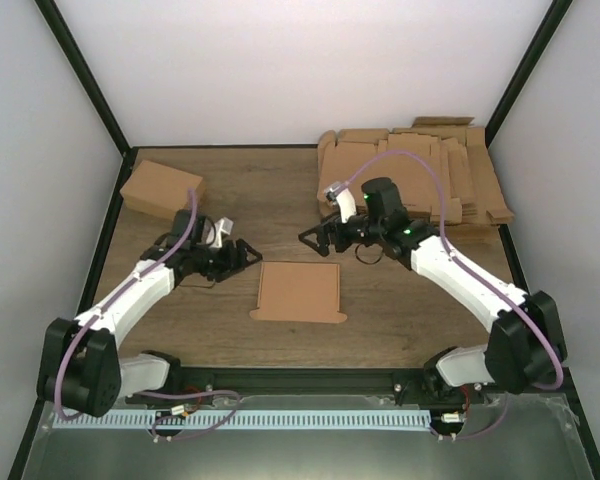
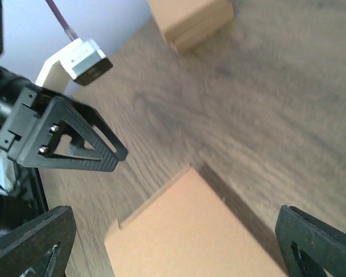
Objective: Fold the paper box
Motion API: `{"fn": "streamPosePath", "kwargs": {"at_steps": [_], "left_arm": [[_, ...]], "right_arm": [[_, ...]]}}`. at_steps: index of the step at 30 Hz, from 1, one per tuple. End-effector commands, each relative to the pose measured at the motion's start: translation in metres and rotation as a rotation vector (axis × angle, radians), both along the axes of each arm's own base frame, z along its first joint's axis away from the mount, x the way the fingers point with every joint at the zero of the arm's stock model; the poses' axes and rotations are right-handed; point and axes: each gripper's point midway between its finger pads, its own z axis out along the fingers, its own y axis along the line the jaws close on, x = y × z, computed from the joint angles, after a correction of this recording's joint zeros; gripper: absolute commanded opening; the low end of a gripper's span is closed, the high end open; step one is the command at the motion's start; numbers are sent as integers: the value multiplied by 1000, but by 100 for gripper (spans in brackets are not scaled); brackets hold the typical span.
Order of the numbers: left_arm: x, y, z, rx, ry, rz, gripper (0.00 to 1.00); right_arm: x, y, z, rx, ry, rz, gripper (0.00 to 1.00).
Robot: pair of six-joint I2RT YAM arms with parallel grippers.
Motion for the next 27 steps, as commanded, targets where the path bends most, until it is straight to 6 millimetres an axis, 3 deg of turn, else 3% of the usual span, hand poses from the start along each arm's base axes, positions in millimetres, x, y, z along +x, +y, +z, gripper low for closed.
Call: {"fn": "streamPosePath", "kwargs": {"at_steps": [1, 6, 11, 15, 21, 27], "left_arm": [[-19, -12, -31, 45, 11, -107, 73], [-25, -17, -28, 98, -64, -128, 74], [-29, -19, -30, 90, -54, -149, 74], [-30, -21, -19, 77, -97, -166, 74], [-43, -33, -3, 44, -120, -233, 74], [-52, -44, 2, 47, -112, -268, 74]], "right_arm": [[-6, 4, -24, -87, 6, 33, 97], [0, 12, -78, -167, 103, 95, 97], [14, 15, -110, -49, 258, 162, 92], [25, 18, -138, -73, 310, 164, 89], [28, 25, -174, -98, 405, 211, 74], [28, 23, -189, -92, 448, 221, 54]]}}
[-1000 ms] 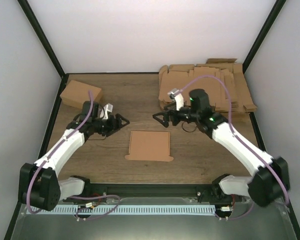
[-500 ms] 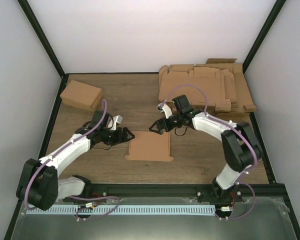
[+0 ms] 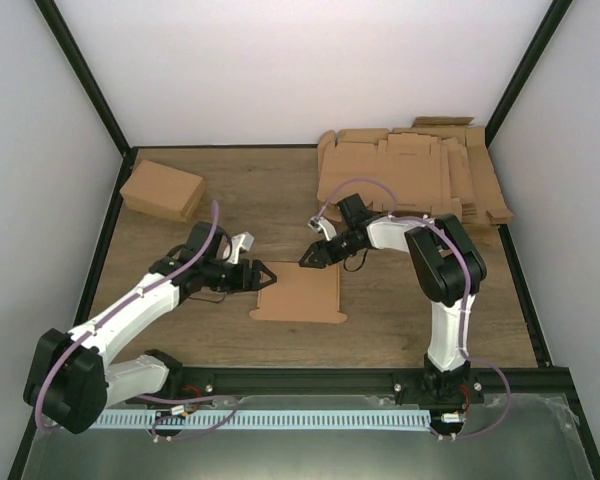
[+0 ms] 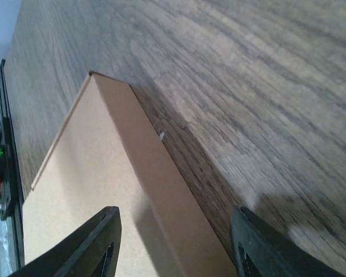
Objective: Fold the paper box
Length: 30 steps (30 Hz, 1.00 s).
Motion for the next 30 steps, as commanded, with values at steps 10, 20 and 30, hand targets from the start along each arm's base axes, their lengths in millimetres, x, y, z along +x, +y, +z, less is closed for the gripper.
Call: {"fn": "streamPosePath", "kwargs": {"at_steps": [10, 20, 30], "left_arm": [[0, -24, 63, -42, -80, -102, 74], [-42, -66, 90, -161, -131, -305, 74], [-55, -68, 66, -225, -128, -267, 74]], "right_arm": [[11, -9, -7, 92, 97, 2, 40], [31, -20, -24, 121, 176, -45, 28], [46, -39, -23, 274, 264, -83, 15]]}}
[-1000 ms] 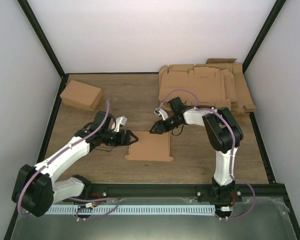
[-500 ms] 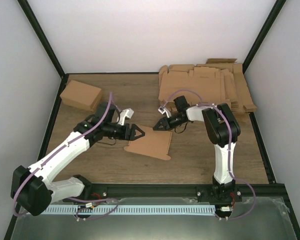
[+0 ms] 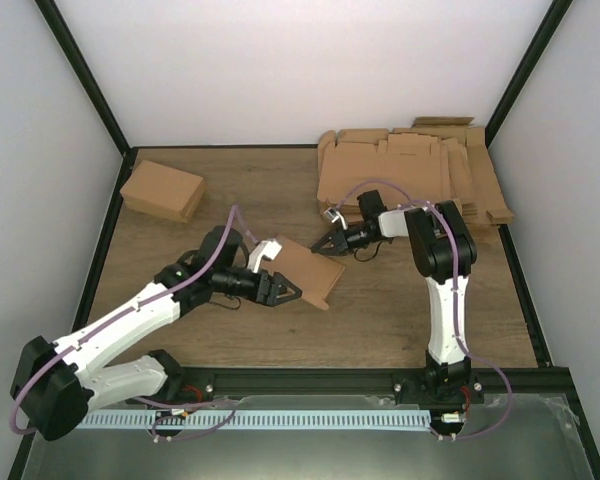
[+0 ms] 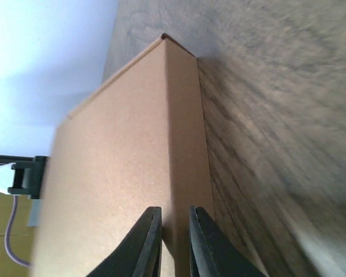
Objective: Fold the paper box
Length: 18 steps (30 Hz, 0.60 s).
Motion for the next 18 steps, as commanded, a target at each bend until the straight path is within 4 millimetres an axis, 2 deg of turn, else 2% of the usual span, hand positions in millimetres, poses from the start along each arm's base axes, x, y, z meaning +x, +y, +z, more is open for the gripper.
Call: {"fn": "streamPosePath", "kwargs": {"at_steps": [1, 7, 8, 12, 14, 15, 18], "left_arm": [[3, 0, -6, -51, -5, 40, 73], [8, 11, -31, -38, 3, 117, 66], [9, 13, -38, -31, 8, 133, 62], [23, 23, -74, 9, 28, 224, 34], [28, 31, -93, 46, 58, 256, 29], [29, 31, -92, 46, 47, 253, 29], [34, 41, -77, 59, -31, 297, 32]], "right_arm": [[15, -18, -15, 21, 51, -56, 15], [17, -20, -13, 68, 76, -54, 14], [17, -20, -12, 69, 74, -54, 14], [17, -21, -12, 61, 71, -56, 15], [16, -20, -13, 48, 71, -59, 15], [16, -20, -12, 41, 65, -59, 16], [10, -15, 1, 50, 24, -41, 32]]}}
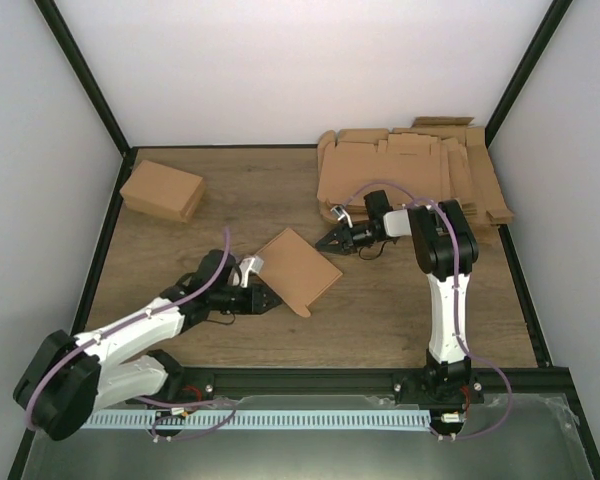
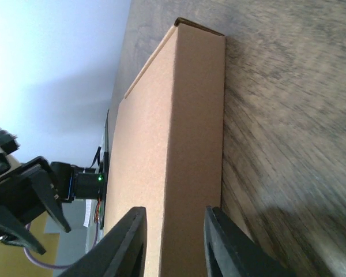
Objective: Fold the paper box
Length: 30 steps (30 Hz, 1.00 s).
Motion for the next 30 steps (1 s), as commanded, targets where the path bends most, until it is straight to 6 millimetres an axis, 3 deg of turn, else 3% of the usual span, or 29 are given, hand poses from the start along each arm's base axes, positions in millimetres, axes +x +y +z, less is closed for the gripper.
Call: {"fn": "streamPosePath", "kwargs": {"at_steps": [1, 4, 12, 17, 30], "left_arm": [[21, 10, 29, 0, -167, 80, 32], [17, 22, 17, 31, -120, 103, 30], [15, 36, -8, 64, -31, 147, 29], [16, 46, -22, 87, 20, 172, 27], [19, 64, -66, 170, 180, 317, 23]], "right_arm": [[-5, 3, 4, -18, -41, 6, 34], [-7, 6, 7, 10, -35, 25, 37], [-18, 12, -18, -73, -4, 48, 36], [-18, 10, -28, -115, 8, 43, 25], [-6, -2, -46, -274, -29, -13, 11]]}}
